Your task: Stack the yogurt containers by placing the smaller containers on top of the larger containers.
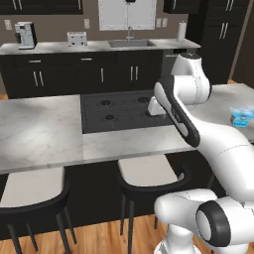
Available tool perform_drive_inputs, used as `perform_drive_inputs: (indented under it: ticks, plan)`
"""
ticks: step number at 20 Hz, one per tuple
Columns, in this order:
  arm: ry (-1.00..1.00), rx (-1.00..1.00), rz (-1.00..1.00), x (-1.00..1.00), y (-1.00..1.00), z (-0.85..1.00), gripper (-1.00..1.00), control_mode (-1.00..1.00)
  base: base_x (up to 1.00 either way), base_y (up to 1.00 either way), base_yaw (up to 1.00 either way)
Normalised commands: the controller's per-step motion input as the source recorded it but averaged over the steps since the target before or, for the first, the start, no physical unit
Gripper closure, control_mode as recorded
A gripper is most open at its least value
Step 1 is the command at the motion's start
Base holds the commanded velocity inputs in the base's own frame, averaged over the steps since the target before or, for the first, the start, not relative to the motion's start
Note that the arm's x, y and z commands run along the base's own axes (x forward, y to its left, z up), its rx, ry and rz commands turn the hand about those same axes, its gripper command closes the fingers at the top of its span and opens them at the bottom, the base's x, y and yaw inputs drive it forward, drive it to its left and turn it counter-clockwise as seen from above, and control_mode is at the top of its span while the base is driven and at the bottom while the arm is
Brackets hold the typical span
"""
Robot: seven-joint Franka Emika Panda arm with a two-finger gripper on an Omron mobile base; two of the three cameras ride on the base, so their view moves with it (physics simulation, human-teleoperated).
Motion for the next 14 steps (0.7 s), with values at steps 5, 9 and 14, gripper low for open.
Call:
perform_drive_inputs:
  ticks: [5, 9, 14]
  plan:
    - [0.0, 0.0, 0.0, 0.0, 0.0, 0.0, -1.0, 1.0, 0.0, 0.0, 0.0]
    - [0.0, 0.0, 0.0, 0.0, 0.0, 0.0, -1.0, 1.0, 0.0, 0.0, 0.0]
    - [0.0, 0.0, 0.0, 0.0, 0.0, 0.0, -1.0, 1.0, -0.02, -0.12, 0.0]
